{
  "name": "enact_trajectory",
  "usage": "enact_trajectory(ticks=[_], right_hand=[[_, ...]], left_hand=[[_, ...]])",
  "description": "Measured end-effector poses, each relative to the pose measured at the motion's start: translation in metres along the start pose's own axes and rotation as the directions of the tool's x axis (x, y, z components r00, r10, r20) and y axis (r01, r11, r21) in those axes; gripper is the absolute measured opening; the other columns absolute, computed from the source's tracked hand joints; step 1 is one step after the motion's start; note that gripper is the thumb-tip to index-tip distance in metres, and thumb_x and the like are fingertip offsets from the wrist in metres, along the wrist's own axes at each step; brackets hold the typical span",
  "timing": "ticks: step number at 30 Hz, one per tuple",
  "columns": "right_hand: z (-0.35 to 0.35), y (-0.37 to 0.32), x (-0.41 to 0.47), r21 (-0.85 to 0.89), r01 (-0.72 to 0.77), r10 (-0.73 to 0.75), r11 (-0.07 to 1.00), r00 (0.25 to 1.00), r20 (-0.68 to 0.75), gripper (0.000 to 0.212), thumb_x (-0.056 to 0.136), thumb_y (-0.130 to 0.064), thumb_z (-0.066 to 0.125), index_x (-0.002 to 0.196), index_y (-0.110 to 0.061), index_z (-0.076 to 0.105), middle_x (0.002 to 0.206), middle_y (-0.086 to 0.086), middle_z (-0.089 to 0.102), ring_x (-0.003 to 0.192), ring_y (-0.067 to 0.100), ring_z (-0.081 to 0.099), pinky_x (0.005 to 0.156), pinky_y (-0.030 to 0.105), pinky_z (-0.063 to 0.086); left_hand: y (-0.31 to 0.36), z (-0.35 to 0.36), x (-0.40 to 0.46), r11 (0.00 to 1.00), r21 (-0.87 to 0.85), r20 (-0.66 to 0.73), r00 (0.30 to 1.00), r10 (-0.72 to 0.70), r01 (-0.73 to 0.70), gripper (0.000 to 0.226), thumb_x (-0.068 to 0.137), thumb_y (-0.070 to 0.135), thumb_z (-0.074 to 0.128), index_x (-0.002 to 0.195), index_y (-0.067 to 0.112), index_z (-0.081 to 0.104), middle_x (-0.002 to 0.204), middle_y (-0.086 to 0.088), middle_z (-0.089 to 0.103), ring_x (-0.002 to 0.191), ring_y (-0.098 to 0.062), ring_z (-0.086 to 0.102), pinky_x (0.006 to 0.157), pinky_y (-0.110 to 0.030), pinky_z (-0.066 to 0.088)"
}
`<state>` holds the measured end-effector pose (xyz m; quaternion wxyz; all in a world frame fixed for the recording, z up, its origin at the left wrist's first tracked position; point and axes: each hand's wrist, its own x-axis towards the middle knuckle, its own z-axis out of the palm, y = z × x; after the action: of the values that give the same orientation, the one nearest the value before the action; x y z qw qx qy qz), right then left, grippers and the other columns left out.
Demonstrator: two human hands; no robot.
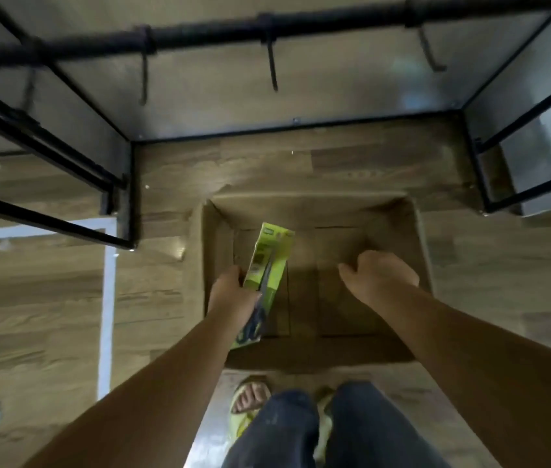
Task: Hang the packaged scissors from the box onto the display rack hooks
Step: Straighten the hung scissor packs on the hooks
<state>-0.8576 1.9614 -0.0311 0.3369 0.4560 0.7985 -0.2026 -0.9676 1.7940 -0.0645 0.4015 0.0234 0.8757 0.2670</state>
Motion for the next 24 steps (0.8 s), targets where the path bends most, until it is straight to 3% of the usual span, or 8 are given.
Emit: enact_trajectory(ticks=[2,5,9,13,16,19,24], right_hand=[[-0.051,0.002,-0.054,0.001,0.001,-0.001,1.000,1.000,-0.001,0.045,0.096,-0.051,0.033,0.103,-0.014,0.059,0.078,0.000,0.049,0.073,0.017,0.045,0.061,0.028,0.035],[-0.121,0.001,-0.127,0.038,-0.028,0.030,0.999,0.999,-0.039,0.043,0.096,-0.047,0.035,0.115,-0.016,0.058,0.090,0.004,0.054,0.082,0.020,0.049,0.068,0.029,0.038],[-0.213,0.000,-0.212,0.108,0.081,-0.072,0.991,0.994,-0.084,0.034,0.096,-0.034,0.040,0.113,-0.011,0.057,0.100,0.008,0.059,0.091,0.022,0.057,0.076,0.032,0.048],[-0.302,-0.006,-0.285,0.009,0.249,-0.241,0.969,0.947,-0.214,0.027,0.094,-0.022,0.044,0.107,-0.004,0.059,0.092,0.012,0.053,0.085,0.026,0.052,0.073,0.035,0.045],[-0.350,-0.015,-0.325,0.028,0.338,-0.308,0.941,0.885,-0.348,0.018,0.089,-0.021,0.050,0.088,-0.006,0.059,0.077,0.006,0.052,0.071,0.023,0.052,0.060,0.027,0.043],[-0.393,-0.029,-0.365,-0.003,0.379,-0.348,0.926,0.847,-0.403,0.014,0.088,-0.016,0.052,0.077,-0.008,0.055,0.077,0.007,0.050,0.070,0.022,0.051,0.056,0.023,0.037],[-0.439,-0.049,-0.430,-0.065,0.494,-0.448,0.867,0.714,-0.538,0.025,0.090,-0.016,0.048,0.111,-0.007,0.061,0.110,0.011,0.059,0.092,0.025,0.053,0.070,0.027,0.040]], left_hand=[[0.034,-0.036,-0.051,0.998,0.003,-0.014,0.998,0.061,-0.061,0.009,0.080,0.002,0.058,0.086,0.008,0.058,0.075,-0.009,0.060,0.076,-0.027,0.059,0.057,-0.030,0.039],[0.090,-0.091,-0.128,0.990,-0.023,-0.021,0.990,0.139,-0.139,0.005,0.086,0.011,0.057,0.091,0.013,0.055,0.068,0.000,0.055,0.064,-0.018,0.055,0.048,-0.023,0.037],[0.165,-0.158,-0.216,0.980,-0.022,-0.018,0.980,0.196,-0.197,0.019,0.084,0.006,0.059,0.074,0.020,0.052,0.066,0.003,0.054,0.063,-0.014,0.053,0.046,-0.020,0.035],[0.222,-0.209,-0.296,0.949,-0.172,-0.017,0.964,0.266,-0.265,0.019,0.079,-0.007,0.061,0.092,0.006,0.066,0.085,-0.011,0.067,0.076,-0.020,0.060,0.066,-0.023,0.045],[0.250,-0.243,-0.346,0.895,-0.261,-0.070,0.932,0.355,-0.360,0.021,0.082,-0.008,0.059,0.098,0.003,0.065,0.084,-0.007,0.068,0.073,-0.013,0.059,0.067,-0.020,0.048],[0.274,-0.281,-0.390,0.791,-0.425,-0.107,0.893,0.437,-0.439,0.034,0.084,-0.016,0.054,0.117,-0.008,0.056,0.113,-0.024,0.062,0.095,-0.021,0.056,0.088,-0.037,0.047],[0.301,-0.341,-0.444,0.666,-0.497,-0.261,0.827,0.498,-0.557,0.038,0.084,-0.017,0.051,0.119,-0.002,0.056,0.106,-0.013,0.060,0.099,-0.023,0.055,0.091,-0.037,0.045]])
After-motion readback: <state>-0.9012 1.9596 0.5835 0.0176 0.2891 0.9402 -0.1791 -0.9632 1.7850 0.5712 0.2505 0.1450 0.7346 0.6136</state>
